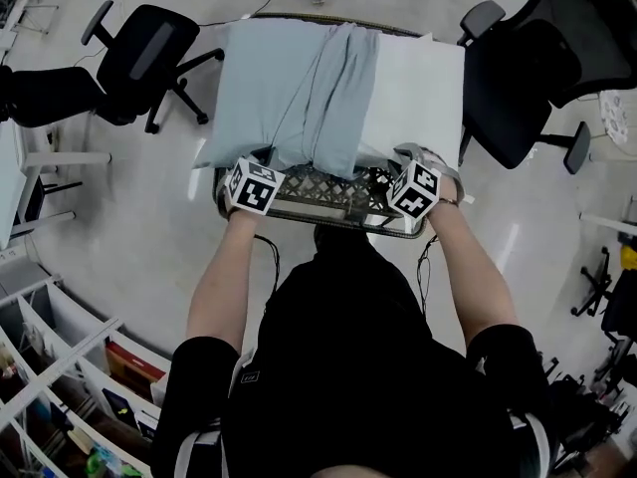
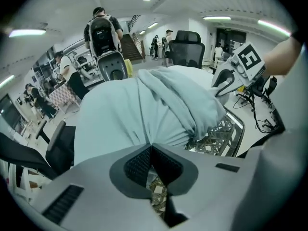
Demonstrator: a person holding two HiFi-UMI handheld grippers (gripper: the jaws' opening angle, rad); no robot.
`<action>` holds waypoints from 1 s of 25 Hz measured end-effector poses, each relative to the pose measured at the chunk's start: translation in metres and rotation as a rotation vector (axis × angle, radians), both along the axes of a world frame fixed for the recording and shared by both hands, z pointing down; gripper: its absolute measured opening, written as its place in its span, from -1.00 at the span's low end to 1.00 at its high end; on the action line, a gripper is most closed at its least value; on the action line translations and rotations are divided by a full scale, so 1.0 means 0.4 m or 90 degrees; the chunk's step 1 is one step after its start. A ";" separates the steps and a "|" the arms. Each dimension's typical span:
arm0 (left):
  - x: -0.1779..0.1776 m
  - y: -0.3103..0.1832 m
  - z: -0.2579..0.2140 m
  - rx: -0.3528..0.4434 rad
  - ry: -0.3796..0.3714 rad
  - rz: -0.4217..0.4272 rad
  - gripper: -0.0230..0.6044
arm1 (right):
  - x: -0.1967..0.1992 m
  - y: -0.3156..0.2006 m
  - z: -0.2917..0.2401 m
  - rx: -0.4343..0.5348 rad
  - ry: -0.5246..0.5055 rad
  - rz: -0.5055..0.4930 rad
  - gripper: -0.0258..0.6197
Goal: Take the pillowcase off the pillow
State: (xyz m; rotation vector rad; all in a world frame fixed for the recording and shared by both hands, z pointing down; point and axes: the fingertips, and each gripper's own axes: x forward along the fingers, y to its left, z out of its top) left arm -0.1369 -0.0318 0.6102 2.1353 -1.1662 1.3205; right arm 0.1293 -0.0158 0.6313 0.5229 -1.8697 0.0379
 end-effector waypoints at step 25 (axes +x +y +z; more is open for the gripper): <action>0.145 -0.345 -0.203 0.058 0.024 0.070 -0.61 | 0.094 -0.297 -0.203 -0.070 -0.199 0.079 -0.35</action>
